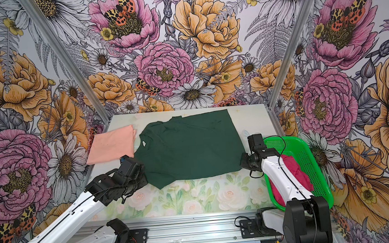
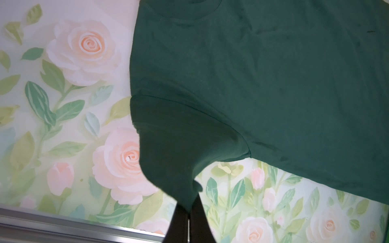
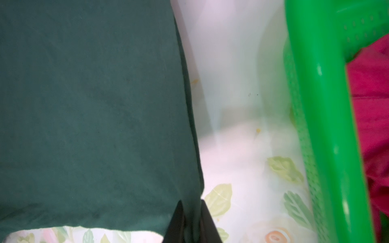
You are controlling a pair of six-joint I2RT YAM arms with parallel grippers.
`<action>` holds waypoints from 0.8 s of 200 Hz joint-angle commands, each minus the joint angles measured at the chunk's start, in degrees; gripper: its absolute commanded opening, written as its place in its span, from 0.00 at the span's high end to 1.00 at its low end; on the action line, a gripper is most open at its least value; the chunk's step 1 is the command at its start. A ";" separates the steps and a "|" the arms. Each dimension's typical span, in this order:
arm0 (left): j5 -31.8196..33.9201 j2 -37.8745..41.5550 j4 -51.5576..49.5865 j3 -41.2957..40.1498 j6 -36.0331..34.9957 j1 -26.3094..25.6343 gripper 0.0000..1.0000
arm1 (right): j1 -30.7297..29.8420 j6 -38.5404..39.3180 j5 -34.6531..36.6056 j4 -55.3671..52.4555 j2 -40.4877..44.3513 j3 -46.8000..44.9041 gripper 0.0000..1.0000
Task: Fold and stack t-shirts
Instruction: Fold the T-shirt.
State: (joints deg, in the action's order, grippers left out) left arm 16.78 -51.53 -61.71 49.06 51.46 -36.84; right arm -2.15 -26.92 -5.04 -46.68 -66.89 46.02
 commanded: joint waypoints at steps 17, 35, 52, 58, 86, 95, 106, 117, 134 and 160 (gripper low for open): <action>0.97 2.84 -2.98 -0.43 1.78 -1.50 1.00 | -0.35 -0.63 -0.58 -2.87 2.98 -0.93 0.85; 1.90 4.52 -4.34 -0.17 3.81 -3.24 1.00 | -1.12 -1.20 -0.59 -3.74 3.39 -0.93 0.86; 3.36 6.59 -6.12 0.88 5.86 -5.04 1.00 | -2.25 -1.69 -0.43 -4.56 4.20 -0.99 0.86; 3.90 7.31 -6.65 1.40 6.52 -5.60 1.00 | -2.69 -1.82 -0.56 -4.78 4.46 -1.00 0.85; 5.40 8.68 -7.81 4.88 7.49 -7.57 1.00 | -4.88 -2.26 -0.25 -5.44 3.65 -1.02 0.85; 5.95 8.52 -7.94 5.96 7.50 -8.02 1.00 | -5.51 -2.44 0.01 -5.67 2.74 -0.93 0.86; 6.50 8.31 -8.14 6.90 7.31 -8.42 1.00 | -6.23 -2.69 0.69 -5.88 1.66 -0.72 0.87; 6.90 8.14 -8.27 7.27 7.16 -8.51 1.00 | -6.56 -3.03 1.54 -6.06 1.20 -0.63 0.88; 7.86 7.87 -8.38 6.86 6.71 -7.92 1.00 | -6.61 -3.23 2.74 -6.15 1.73 -0.50 0.87; 8.43 5.48 -7.25 6.47 4.27 -4.40 1.00 | -5.77 -2.97 4.13 -6.06 2.30 0.78 0.86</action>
State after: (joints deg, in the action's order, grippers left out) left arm 22.26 -44.34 -69.23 55.46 57.58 -43.90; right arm -8.45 -29.39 -3.77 -52.16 -65.32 45.47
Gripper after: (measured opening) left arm 0.050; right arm 0.134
